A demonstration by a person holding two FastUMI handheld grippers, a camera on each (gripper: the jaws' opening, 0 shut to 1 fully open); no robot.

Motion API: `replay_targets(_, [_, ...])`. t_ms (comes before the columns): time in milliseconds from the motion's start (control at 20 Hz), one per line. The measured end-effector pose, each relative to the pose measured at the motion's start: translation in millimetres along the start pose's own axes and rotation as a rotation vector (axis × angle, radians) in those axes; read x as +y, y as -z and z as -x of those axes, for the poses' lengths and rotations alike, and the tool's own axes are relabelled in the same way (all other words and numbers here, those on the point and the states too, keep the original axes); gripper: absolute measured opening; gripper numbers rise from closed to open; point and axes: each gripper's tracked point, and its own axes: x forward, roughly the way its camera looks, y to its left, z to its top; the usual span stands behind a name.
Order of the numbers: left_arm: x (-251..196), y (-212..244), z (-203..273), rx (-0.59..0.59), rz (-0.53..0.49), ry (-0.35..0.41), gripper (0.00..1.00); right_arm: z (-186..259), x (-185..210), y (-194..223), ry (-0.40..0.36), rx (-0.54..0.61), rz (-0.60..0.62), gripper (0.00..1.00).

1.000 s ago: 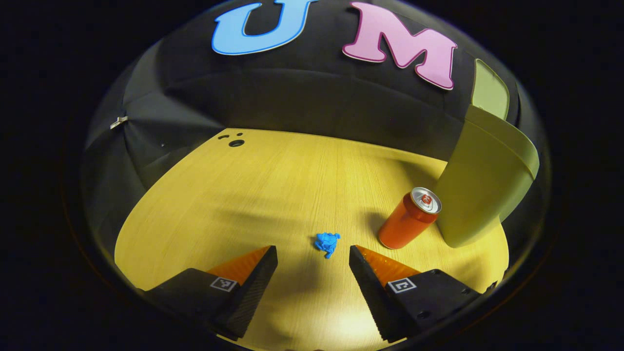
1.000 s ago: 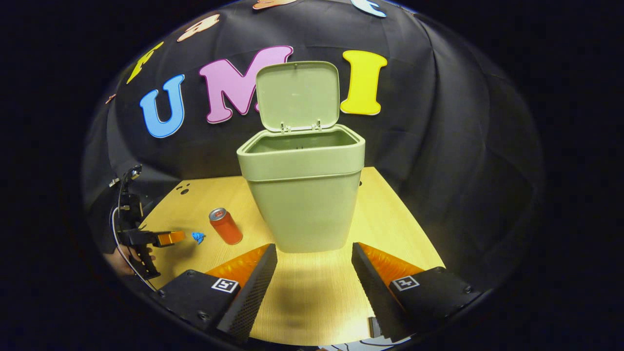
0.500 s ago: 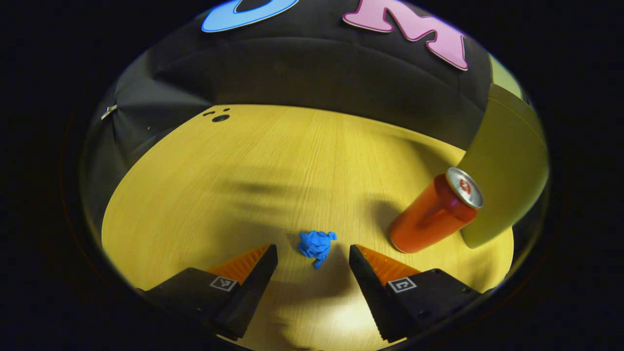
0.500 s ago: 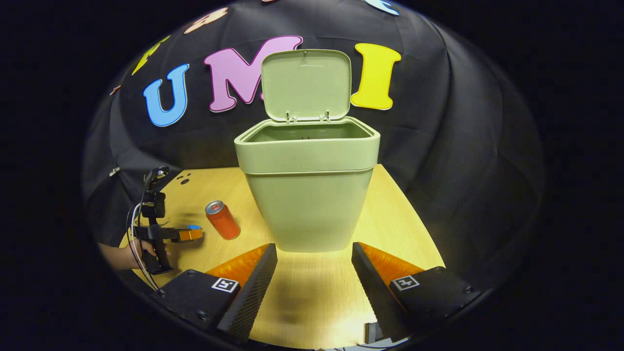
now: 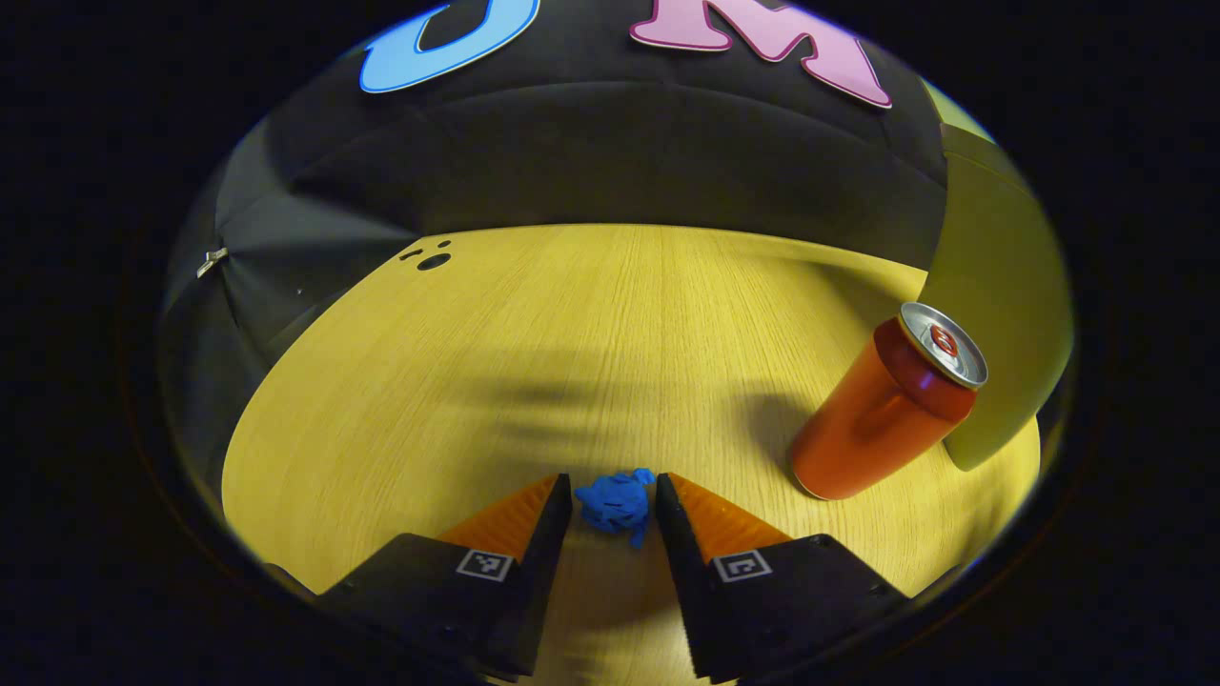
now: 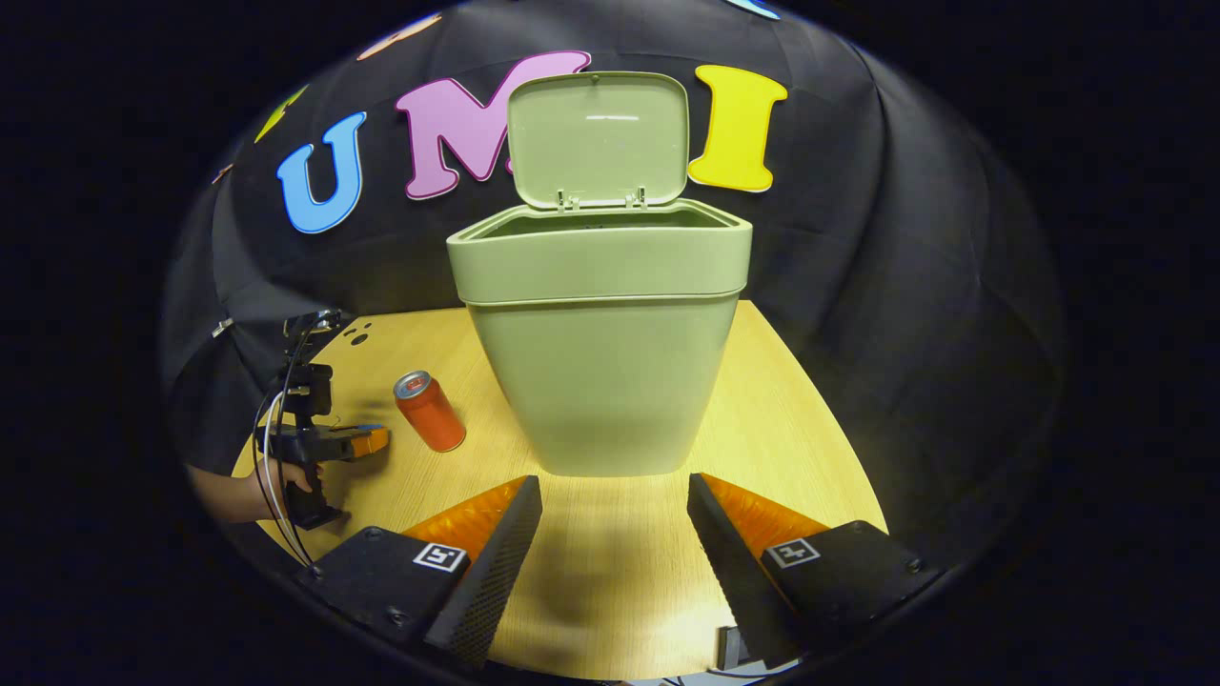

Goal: Press the lid of the desktop garbage bin to open it, pick up the crumpled paper on the desktop and throw it into the bin, then pick up the pop can on the desktop and drop it into the bin, and finally close the garbage bin lid.

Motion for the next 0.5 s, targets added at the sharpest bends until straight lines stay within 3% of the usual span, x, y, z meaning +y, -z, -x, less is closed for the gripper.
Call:
replay_targets(200, [-3.9, 1.7, 2.9, 0.002, -0.002, -0.008, 0.40, -5.0, 7.3, 3.1, -0.034, 0.003, 0.007, 0.98])
replay_targets(500, [-1.2, -0.4, 15.6, 0.005, -0.024, -0.023, 0.36, -8.3, 4.3, 8.7, -0.061, 0.002, 0.009, 0.98])
